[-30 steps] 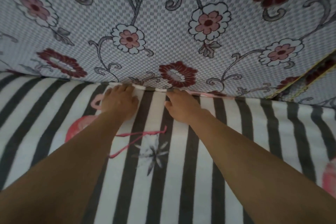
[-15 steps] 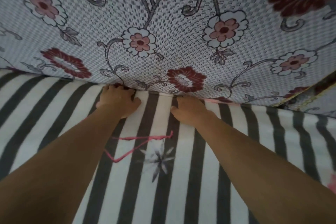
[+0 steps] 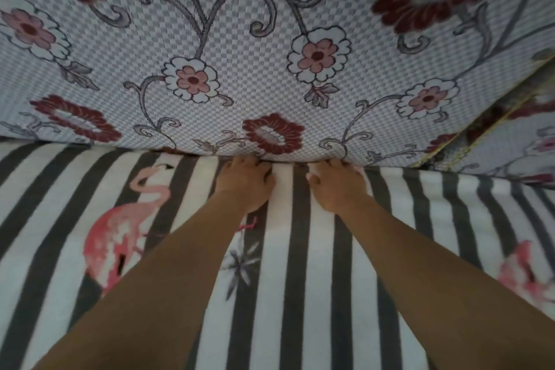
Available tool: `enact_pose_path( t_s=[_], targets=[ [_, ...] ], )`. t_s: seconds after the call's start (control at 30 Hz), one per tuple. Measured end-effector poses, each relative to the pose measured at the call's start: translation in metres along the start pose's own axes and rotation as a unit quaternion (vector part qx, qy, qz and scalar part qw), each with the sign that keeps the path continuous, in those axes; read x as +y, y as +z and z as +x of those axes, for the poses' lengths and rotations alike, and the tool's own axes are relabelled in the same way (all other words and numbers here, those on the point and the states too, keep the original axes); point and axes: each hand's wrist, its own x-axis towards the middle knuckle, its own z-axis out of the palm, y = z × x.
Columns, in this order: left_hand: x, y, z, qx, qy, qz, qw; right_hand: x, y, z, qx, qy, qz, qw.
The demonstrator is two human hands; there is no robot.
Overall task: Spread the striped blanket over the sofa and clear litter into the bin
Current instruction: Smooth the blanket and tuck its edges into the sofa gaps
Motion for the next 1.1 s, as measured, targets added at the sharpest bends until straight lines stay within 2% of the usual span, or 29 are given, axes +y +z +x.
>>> enact_pose_path(
  t_s=[0.13, 0.2, 0.27, 0.33, 0.4, 0.5, 0.63, 0.73, 0.93, 1.0, 1.1],
  targets=[
    [0.001, 0.021, 0.015, -0.011, -0.027, 0.022, 0.999, 0.024, 0.015, 0.012, -0.042, -0.043, 0.014, 0.998],
    [0.002, 0.021, 0.02, -0.042, -0.04, 0.024, 0.998, 0.03, 0.018, 0.014, -0.064, -0.062, 0.028, 0.996],
    [0.012, 0.014, 0.021, -0.076, -0.053, 0.033, 0.995, 0.043, 0.014, 0.005, -0.053, -0.093, 0.047, 0.993],
    [0.03, 0.009, 0.015, -0.075, -0.048, 0.04, 0.995, 0.061, 0.008, -0.012, -0.02, -0.11, 0.039, 0.993],
    [0.06, 0.007, 0.005, -0.064, 0.001, 0.041, 0.997, 0.087, 0.002, -0.034, -0.002, -0.093, 0.029, 0.995],
    [0.119, 0.013, -0.012, -0.076, 0.077, 0.029, 0.994, 0.136, -0.003, -0.067, -0.021, -0.063, 0.036, 0.997],
    [0.189, 0.027, -0.038, -0.08, 0.08, 0.002, 0.994, 0.189, 0.001, -0.11, -0.028, -0.055, 0.035, 0.997],
    [0.23, 0.047, -0.078, -0.101, 0.116, 0.025, 0.988, 0.22, 0.018, -0.154, -0.073, -0.082, 0.049, 0.993],
    [0.312, 0.078, -0.167, -0.166, 0.08, -0.077, 0.98, 0.265, 0.035, -0.239, -0.118, -0.134, 0.044, 0.983],
    [0.342, 0.089, -0.204, -0.198, 0.061, -0.11, 0.972, 0.277, 0.036, -0.275, -0.14, -0.161, 0.07, 0.974],
    [0.374, 0.102, -0.248, -0.203, 0.043, -0.146, 0.967, 0.29, 0.035, -0.318, -0.158, -0.194, 0.103, 0.963]
  ],
)
